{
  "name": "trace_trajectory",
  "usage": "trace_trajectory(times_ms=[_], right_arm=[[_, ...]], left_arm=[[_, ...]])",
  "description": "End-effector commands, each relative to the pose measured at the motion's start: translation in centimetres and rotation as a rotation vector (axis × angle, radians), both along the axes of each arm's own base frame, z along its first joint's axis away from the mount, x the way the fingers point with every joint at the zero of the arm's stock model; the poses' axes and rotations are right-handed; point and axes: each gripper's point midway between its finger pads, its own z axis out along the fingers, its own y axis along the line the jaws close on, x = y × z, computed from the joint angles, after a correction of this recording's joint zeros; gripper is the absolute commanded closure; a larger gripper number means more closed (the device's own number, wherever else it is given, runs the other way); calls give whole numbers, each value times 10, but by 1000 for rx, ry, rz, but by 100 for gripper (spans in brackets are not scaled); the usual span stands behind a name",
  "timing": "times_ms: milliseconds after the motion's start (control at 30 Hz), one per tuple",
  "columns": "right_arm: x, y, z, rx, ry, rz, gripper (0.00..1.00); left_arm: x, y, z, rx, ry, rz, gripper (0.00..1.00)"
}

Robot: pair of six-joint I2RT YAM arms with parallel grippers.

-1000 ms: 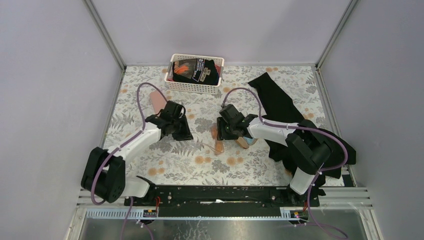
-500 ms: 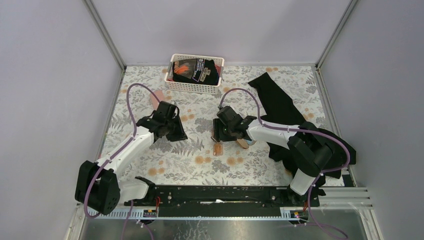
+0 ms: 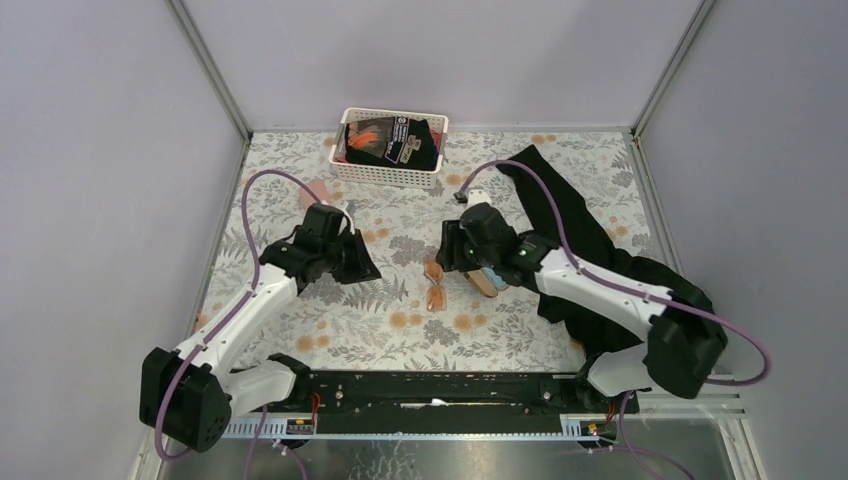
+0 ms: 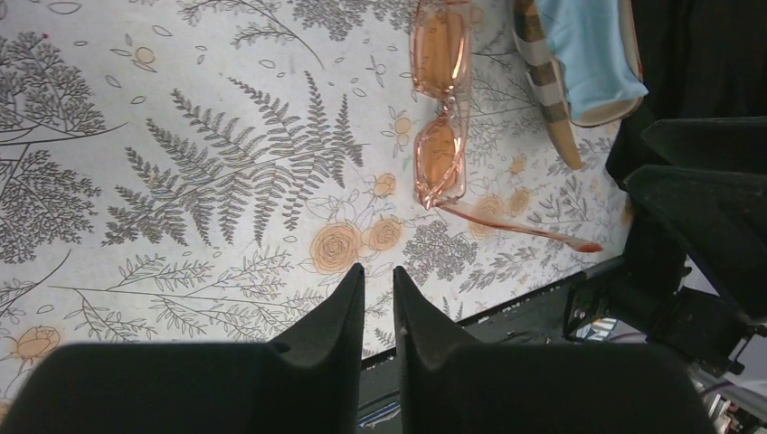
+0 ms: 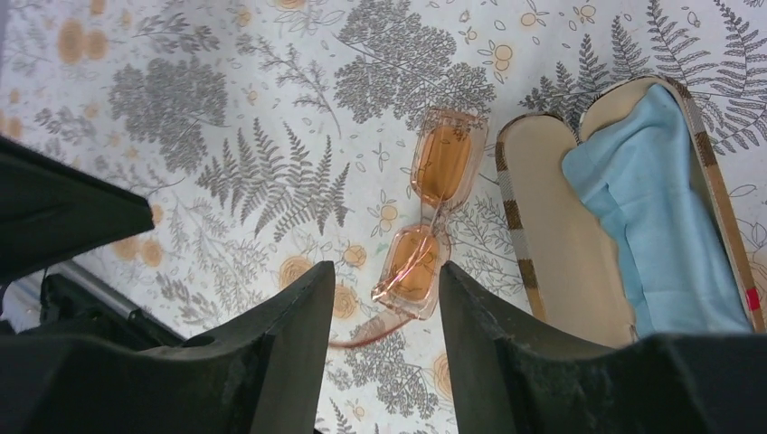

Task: Organize the sunglasses
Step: Fold the sunglasses at the center of the board.

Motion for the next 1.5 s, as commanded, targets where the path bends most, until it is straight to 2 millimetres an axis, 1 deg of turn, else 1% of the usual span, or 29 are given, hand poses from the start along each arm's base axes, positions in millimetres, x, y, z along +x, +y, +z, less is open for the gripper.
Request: trace_trajectory(times_ms=[0,133,200,300,400,533,667,867,1000,1067,1133,1200,1233,1400,1467], right_arm=[[-16,1,19,64,-92,114,47],[-49,16,27,171,-133,355,41],[-56,18,23,189,-138,405,38],[-59,22,15,188,-132,440,38],[-53,25,7,181,-137,431,40],[-47,34,2,202,-141,443,47],[-44,43,-9,234,-101,458,59],[-44,56,-14,284,-37,495,79],[-41,63,-21,306,71,495,94],[-43,66,-29,307,152,495,97],[-43,68,-29,329,196,481,98],[-42,70,-27,370,245,462,100],[-45,71,-25,407,288,459,100],[-48,75,-14,542,389,434,100],[-47,75,-15,569,420,420,100]], left_arm=[[-5,-11,15,-47,-50,-70,78],[-3,-14,17,-51,-54,-73,78],[-2,-16,16,-55,-50,-75,78],[1,-21,17,-63,-49,-83,78],[3,-25,16,-58,-47,-91,78],[4,-29,15,-56,-47,-97,78],[5,-32,12,-54,-39,-100,78],[6,-32,9,-43,-35,-97,78],[7,-32,7,-36,-30,-95,78],[8,-31,6,-32,-31,-92,78],[9,-31,7,-27,-35,-90,78],[11,-30,7,-19,-38,-88,78],[11,-30,7,-15,-37,-88,78],[12,-29,11,-9,-46,-91,78],[11,-28,11,-7,-47,-92,78]])
